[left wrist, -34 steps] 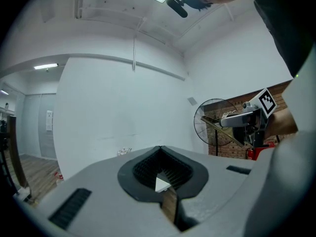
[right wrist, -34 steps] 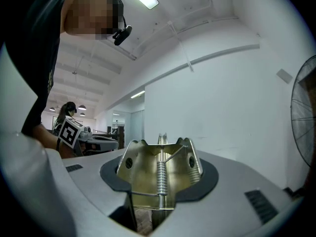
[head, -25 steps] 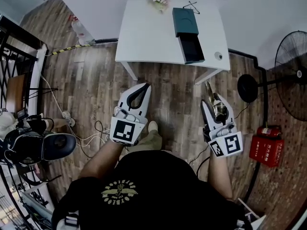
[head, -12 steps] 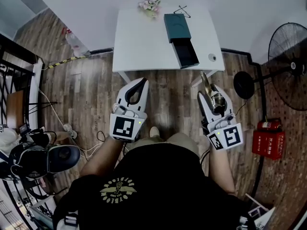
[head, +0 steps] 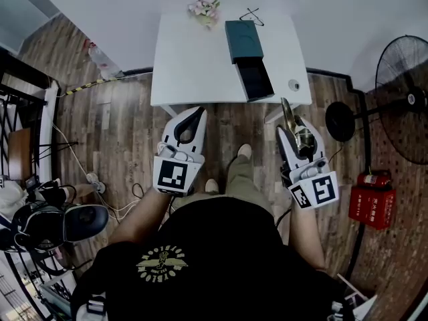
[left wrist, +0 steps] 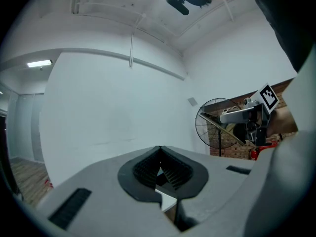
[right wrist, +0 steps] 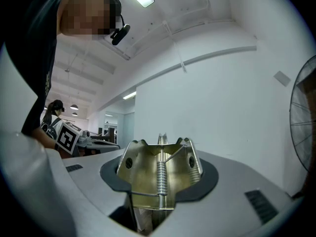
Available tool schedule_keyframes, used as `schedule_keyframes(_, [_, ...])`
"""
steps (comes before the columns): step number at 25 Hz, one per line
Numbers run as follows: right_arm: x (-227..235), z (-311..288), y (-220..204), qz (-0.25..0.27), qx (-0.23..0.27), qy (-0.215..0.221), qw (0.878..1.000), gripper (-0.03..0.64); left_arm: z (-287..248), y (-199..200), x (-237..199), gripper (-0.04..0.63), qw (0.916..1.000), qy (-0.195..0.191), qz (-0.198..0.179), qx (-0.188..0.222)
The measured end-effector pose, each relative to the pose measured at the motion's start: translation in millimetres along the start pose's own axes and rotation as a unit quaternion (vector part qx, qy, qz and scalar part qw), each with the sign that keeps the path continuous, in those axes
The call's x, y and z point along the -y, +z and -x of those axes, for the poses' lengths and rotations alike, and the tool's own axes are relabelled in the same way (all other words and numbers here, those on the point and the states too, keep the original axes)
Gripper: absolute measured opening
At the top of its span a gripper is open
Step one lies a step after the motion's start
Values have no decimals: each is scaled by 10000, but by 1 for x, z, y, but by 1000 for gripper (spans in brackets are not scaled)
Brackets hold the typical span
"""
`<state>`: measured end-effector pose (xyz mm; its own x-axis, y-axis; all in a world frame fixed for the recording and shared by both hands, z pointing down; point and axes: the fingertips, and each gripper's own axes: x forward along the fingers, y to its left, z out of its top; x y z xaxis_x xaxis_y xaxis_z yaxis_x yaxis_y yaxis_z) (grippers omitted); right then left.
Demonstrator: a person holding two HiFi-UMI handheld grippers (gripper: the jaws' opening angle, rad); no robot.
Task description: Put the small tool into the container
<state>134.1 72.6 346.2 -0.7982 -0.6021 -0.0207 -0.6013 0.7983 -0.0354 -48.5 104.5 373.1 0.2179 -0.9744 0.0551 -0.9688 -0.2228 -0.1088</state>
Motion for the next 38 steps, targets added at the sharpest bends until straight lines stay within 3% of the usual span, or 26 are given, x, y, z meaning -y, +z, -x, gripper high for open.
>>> schedule_keyframes(6, [36, -34, -6, -31, -34, 205, 9998, 190, -41, 8, -11, 8, 9998, 56, 105, 180])
schedule_keyframes(14, [79, -85, -15, -107, -139, 560, 9983, 190, -107, 6, -26, 8, 9997, 140, 129, 133])
schedule_keyframes(38, [189, -161, 1, -208, -12, 1335, 9908, 189, -241, 22, -32, 8, 9974, 687, 210, 30])
